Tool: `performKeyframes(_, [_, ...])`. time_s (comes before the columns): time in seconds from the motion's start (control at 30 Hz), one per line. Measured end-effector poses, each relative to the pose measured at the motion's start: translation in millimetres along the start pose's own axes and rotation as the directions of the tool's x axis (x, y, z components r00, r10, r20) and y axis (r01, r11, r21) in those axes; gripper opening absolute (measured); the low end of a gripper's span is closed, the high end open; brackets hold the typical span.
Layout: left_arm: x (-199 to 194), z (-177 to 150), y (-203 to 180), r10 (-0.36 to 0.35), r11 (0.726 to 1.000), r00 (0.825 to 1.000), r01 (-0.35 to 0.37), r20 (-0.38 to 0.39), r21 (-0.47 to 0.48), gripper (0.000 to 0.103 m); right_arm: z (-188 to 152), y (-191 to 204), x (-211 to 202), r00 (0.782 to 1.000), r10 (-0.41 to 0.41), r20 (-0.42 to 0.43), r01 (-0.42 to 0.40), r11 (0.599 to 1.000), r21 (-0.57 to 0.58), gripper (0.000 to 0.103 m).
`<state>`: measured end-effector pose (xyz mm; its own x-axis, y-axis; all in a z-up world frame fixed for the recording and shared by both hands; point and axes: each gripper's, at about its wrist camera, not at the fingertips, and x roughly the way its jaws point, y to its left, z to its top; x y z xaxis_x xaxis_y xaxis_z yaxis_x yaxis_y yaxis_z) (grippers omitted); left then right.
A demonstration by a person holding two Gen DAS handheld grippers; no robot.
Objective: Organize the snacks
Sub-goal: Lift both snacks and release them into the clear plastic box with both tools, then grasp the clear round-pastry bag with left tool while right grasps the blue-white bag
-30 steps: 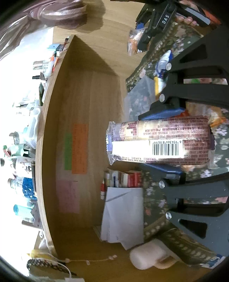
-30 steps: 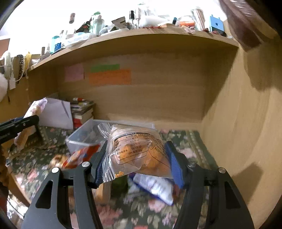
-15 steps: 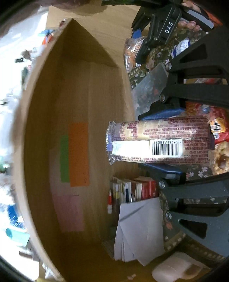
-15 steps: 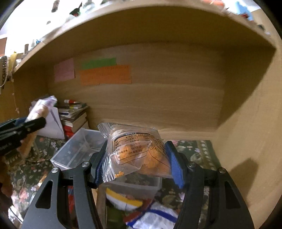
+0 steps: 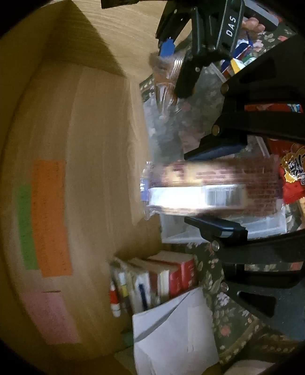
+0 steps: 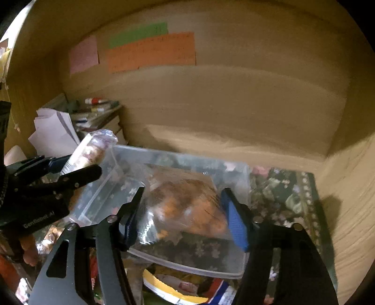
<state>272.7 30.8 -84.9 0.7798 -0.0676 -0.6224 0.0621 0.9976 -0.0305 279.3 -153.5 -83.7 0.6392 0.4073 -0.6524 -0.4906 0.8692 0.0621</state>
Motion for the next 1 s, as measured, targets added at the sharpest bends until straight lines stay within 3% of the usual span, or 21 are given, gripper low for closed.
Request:
performKeyframes(0.33, [-31,-6,7,-0.011,1.0,0.999,0.011,0.039,-0.012,0.069,0,-4,-36,0.996,-0.018,0.087,0.02,1.0,-0.021,0.076])
performKeyframes(0.4, [-41,-11,8,-0.002,1.0,0.999,0.002,0.047,-0.003,0.077,-2,-7,-44,0.995,-0.017,0.102,0.018,1.0,-0.015,0.078])
performKeyframes(0.47, [-51,-16,11,0.018,1.0,0.998,-0.018,0.058,0.002,0.095,-6,-13,-57,0.993,-0.017,0.113,0.018,1.0,-0.006,0.08])
performKeyframes(0.5, [-55,-20,13,0.028,1.0,0.998,-0.028,0.064,0.001,0.097,-10,-15,-63,0.992,-0.021,0.12,0.022,1.0,-0.003,0.082])
performKeyframes(0.67, [-71,-44,24,0.049,0.999,0.998,-0.049,0.032,-0.003,0.099,-28,-25,-87,0.99,-0.046,0.132,0.045,0.999,0.011,0.084])
performKeyframes(1.0, [-72,-111,50,0.079,0.997,0.993,-0.08,-0.091,-0.011,0.099,-68,-41,-100,0.992,-0.104,0.064,0.101,0.994,0.044,0.085])
